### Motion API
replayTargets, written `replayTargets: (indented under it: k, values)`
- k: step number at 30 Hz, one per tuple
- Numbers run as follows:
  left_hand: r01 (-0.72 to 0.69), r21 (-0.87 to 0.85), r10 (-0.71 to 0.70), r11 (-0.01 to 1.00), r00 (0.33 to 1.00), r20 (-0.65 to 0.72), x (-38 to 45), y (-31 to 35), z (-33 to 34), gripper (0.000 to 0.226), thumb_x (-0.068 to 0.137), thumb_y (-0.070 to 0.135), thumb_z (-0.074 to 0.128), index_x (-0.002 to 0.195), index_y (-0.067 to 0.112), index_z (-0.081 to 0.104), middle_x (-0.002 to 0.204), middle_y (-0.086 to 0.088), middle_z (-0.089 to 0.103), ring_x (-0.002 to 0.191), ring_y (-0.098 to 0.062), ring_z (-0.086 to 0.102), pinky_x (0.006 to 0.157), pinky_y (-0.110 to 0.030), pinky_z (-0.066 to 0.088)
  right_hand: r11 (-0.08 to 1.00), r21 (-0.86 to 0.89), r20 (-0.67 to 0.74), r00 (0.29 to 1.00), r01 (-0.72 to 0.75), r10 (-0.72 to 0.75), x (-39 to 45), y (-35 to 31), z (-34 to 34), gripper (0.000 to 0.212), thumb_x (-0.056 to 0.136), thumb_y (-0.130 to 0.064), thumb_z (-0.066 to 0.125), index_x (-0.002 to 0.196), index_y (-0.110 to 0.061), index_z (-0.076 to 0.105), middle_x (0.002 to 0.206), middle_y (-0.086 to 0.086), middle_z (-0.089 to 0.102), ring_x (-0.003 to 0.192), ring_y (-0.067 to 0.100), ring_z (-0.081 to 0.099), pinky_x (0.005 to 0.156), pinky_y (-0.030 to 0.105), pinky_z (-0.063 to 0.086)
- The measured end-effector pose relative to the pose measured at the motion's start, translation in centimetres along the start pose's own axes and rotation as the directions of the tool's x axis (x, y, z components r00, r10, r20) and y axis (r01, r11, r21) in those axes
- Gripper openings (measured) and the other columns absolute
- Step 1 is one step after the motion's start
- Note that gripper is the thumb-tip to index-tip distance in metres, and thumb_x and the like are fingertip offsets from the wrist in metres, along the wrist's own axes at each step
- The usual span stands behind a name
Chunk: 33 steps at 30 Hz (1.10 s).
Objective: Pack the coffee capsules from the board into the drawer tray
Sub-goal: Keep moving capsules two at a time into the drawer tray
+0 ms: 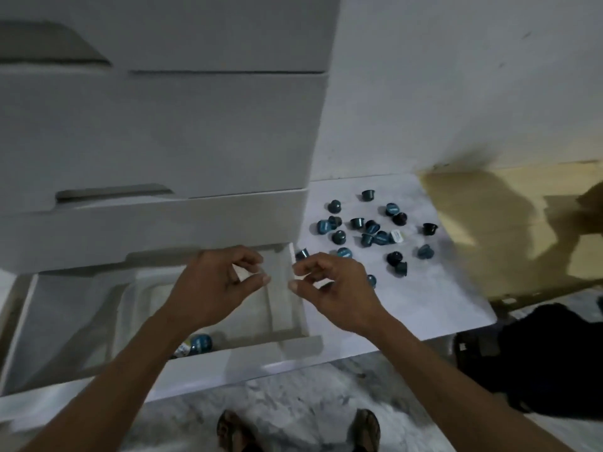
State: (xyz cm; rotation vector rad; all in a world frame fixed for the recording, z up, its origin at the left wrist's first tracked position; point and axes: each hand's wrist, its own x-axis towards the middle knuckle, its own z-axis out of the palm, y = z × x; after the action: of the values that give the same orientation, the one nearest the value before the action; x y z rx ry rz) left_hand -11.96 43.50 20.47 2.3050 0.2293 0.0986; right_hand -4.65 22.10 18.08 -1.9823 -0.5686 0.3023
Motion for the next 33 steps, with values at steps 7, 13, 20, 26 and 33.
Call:
replayTargets:
  k: [7,13,20,26,33]
  values:
    - [-0.046,-0.058,0.041,0.997,0.995,-0.086,1.6,11.5,11.3,0.016,0.078,0.033,0.079,0.090,0.025,0.072,0.083,0.018,0.071,0.055,-0.010,0.064,0.061,-0.017,0.052,0.993,-0.015,-0.174,0.978,-0.115,0.111,-2.2,7.2,-15.1,0.009,0.083,-0.016,0.075,0.091,-0.019,0.072,0.078,-0.007,0.072,0.069,0.006,0.068,0.061,0.015,0.052]
    - [0.160,-0.046,-0.166,0.986,0.968,-0.187,2.0,12.3,20.2,0.015,0.081,0.029,0.076,0.094,0.024,0.070,0.093,0.014,0.071,0.049,-0.002,0.060,0.069,-0.031,0.057,0.962,-0.102,-0.264,0.939,-0.253,0.219,-1.7,13.0,-21.9,0.007,0.085,-0.015,0.072,0.090,-0.020,0.070,0.072,-0.008,0.068,0.056,-0.007,0.060,0.057,0.004,0.044]
    - [0.362,0.010,-0.353,0.932,0.914,-0.201,2.4,9.2,24.6,0.033,0.082,0.018,0.075,0.113,0.009,0.067,0.110,-0.006,0.071,0.073,-0.022,0.068,0.084,-0.031,0.054,0.952,-0.194,-0.023,0.972,-0.235,0.235,0.0,17.8,-17.5,0.016,0.084,-0.014,0.067,0.100,-0.016,0.070,0.086,-0.005,0.071,0.074,-0.002,0.067,0.073,0.024,0.058]
    - [0.396,0.165,-0.355,0.903,0.906,-0.231,5.4,7.0,25.8,0.038,0.088,0.022,0.069,0.125,0.018,0.060,0.111,-0.005,0.069,0.085,-0.014,0.062,0.075,-0.017,0.038,0.849,-0.500,0.200,0.932,-0.169,0.303,2.3,19.0,-12.8,0.046,0.088,-0.027,0.066,0.132,-0.022,0.054,0.119,0.007,0.064,0.107,0.026,0.061,0.085,0.039,0.054]
    - [0.421,0.099,-0.393,0.902,0.893,-0.219,7.3,2.4,30.1,0.043,0.090,0.030,0.065,0.130,0.024,0.050,0.124,-0.002,0.063,0.092,-0.023,0.067,0.073,-0.037,0.052,0.792,-0.610,0.286,0.929,-0.011,0.233,3.5,22.3,-8.6,0.042,0.083,-0.023,0.069,0.123,-0.016,0.058,0.113,0.013,0.058,0.101,0.036,0.059,0.074,0.037,0.051]
